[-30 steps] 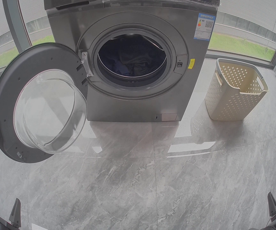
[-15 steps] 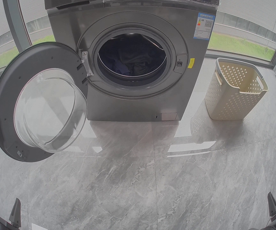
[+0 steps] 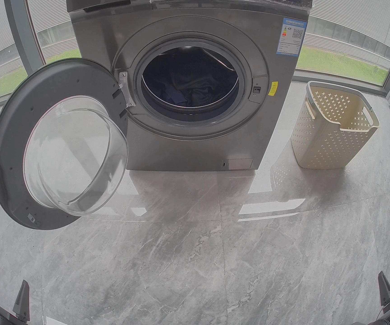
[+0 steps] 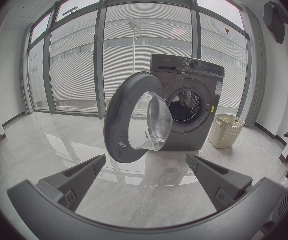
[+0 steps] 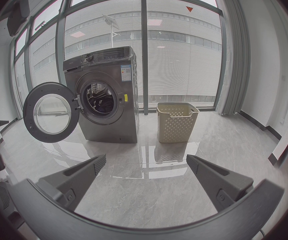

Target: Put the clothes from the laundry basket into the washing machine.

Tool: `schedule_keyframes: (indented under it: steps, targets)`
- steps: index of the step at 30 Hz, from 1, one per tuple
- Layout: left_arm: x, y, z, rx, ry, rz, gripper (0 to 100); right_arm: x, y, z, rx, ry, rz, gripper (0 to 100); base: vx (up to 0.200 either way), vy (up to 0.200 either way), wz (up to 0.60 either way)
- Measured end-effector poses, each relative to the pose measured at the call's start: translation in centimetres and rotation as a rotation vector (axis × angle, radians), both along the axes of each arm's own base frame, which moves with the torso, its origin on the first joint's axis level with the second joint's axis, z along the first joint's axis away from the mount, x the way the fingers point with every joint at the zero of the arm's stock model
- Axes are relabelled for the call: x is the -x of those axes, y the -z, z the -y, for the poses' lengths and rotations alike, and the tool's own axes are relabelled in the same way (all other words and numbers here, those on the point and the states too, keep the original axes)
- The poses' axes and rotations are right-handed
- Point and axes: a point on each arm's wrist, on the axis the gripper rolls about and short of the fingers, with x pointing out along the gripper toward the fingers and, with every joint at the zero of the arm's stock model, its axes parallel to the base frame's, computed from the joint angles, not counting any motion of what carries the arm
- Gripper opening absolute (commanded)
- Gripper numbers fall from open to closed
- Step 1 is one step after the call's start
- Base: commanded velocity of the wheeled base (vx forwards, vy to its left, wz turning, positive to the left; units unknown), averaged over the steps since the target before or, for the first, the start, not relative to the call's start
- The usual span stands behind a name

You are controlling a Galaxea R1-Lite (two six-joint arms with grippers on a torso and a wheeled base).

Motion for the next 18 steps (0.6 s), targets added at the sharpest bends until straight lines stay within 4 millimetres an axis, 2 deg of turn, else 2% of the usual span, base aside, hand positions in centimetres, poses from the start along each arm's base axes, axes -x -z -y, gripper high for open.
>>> schedule_keyframes:
  steps: [8, 14, 18]
  targets:
    - [0.00, 0.00, 0.00, 0.000, -0.001, 0.000, 100, 0.00, 0.00, 0.00, 0.000, 0.000, 0.000, 100, 0.000, 0.000, 0.00]
    - [-0.01, 0.01, 0.00, -0.002, -0.001, -0.002, 100, 0.00, 0.00, 0.00, 0.000, 0.000, 0.000, 100, -0.200, 0.000, 0.00]
    - [-0.01, 0.01, 0.00, -0.002, -0.001, -0.002, 100, -0.01, -0.01, 0.00, 0.000, -0.001, 0.000, 100, 0.000, 0.000, 0.00]
